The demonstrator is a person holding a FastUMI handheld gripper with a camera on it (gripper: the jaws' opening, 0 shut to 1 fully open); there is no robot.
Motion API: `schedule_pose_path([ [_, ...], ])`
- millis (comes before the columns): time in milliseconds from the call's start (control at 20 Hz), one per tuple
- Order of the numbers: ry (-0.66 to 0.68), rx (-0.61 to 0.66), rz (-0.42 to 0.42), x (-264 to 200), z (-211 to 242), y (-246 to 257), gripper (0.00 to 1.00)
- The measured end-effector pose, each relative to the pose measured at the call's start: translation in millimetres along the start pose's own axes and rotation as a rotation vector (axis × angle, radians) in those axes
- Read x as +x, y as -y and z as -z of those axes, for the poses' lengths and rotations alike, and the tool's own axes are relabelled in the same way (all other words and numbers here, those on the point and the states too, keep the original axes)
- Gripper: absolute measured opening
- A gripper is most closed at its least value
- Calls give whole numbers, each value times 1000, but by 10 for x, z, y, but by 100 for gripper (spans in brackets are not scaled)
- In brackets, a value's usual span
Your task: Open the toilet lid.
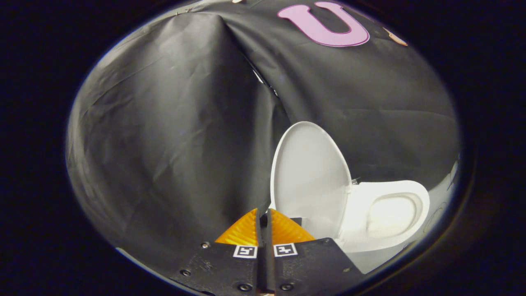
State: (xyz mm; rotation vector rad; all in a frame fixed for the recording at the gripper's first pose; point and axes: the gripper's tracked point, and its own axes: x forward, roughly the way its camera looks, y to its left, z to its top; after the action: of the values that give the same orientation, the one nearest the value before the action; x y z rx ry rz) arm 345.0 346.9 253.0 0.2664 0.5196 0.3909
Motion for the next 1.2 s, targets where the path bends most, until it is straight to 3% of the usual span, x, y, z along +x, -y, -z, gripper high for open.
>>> schedule_pose_path([
  [400,-6,-9,8,-25,-10,-57,1],
  [550,-1,23,-42,7,-6,-44,15],
  [950,168,-21,20,-157,-147,-29,17],
  [1200,281,-131,101,-182,-153,-30,35],
])
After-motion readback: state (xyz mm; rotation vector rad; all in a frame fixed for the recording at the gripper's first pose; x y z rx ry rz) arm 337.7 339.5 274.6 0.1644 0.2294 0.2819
